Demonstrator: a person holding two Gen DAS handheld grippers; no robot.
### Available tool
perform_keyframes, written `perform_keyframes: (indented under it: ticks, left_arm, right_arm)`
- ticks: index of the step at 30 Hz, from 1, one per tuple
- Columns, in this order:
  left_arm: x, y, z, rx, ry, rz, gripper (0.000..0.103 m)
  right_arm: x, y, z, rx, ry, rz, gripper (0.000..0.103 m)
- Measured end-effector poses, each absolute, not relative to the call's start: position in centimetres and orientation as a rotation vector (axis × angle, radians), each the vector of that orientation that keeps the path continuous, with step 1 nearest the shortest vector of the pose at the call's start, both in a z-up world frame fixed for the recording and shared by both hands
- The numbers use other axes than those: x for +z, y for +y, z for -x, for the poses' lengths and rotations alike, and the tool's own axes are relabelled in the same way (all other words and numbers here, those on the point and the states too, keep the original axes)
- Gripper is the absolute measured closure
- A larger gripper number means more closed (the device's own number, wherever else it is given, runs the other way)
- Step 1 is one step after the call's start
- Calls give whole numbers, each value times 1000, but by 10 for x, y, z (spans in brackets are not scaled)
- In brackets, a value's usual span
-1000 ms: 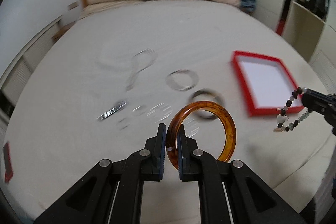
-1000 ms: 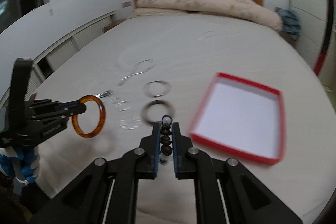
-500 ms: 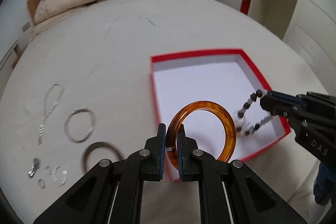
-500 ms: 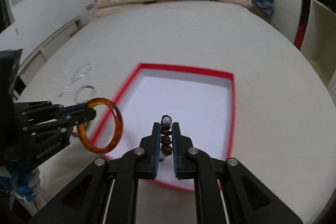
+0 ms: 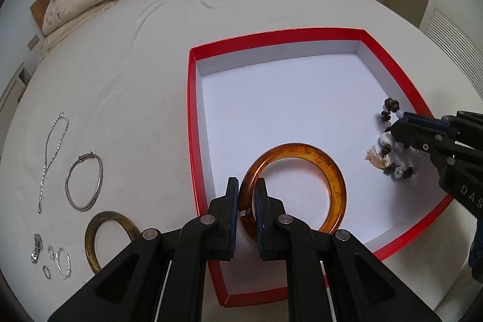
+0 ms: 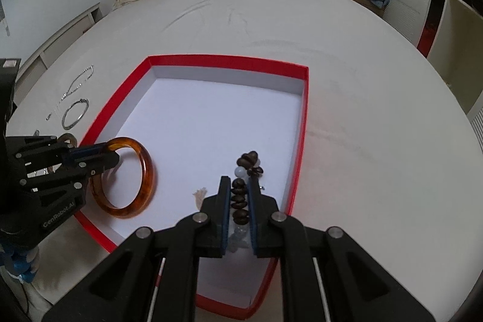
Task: Organize jewelry
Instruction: 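Carry both into the red box and open both tools to release them, then withdraw both tools and move toward the dark bangle and silver hoop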
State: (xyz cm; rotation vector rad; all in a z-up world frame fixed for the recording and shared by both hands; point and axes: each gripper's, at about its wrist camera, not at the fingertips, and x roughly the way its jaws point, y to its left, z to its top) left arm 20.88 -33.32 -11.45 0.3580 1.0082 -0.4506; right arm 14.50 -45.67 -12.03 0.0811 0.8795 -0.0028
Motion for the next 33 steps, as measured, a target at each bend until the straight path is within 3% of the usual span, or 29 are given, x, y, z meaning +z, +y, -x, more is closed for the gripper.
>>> perform_keyframes:
  ticks: [5,8,9,11,24,28,33]
  left_arm:
    - [-113,-334,-210,-451,999,-346,88]
    - [-106,-331,-207,-459,992,-331,82]
    - [-102,-330,-205,-460,983,-326,79]
    - [-92,-327,-200,-464,965,-309,74]
    - [3,-268,-133,-441,859,-254,73]
    - [28,-218,-108,-381,823,-242,66]
    - [51,-137,-76,-286,801,-196,64]
  right_arm:
    - [-116,-458,-139,-3,875,-70,83]
    - [-106,-456,-130,-10,859,-50,66]
    - [-102,-456,-126,-11,851,-50,64]
    - [-92,-457,-117,-29,838,-44,63]
    - [-18,-425,-29,-28,748,-67,63]
    - [6,-398,-5,10,705,-76,63]
    - [33,-359,24,70,644,-78,63]
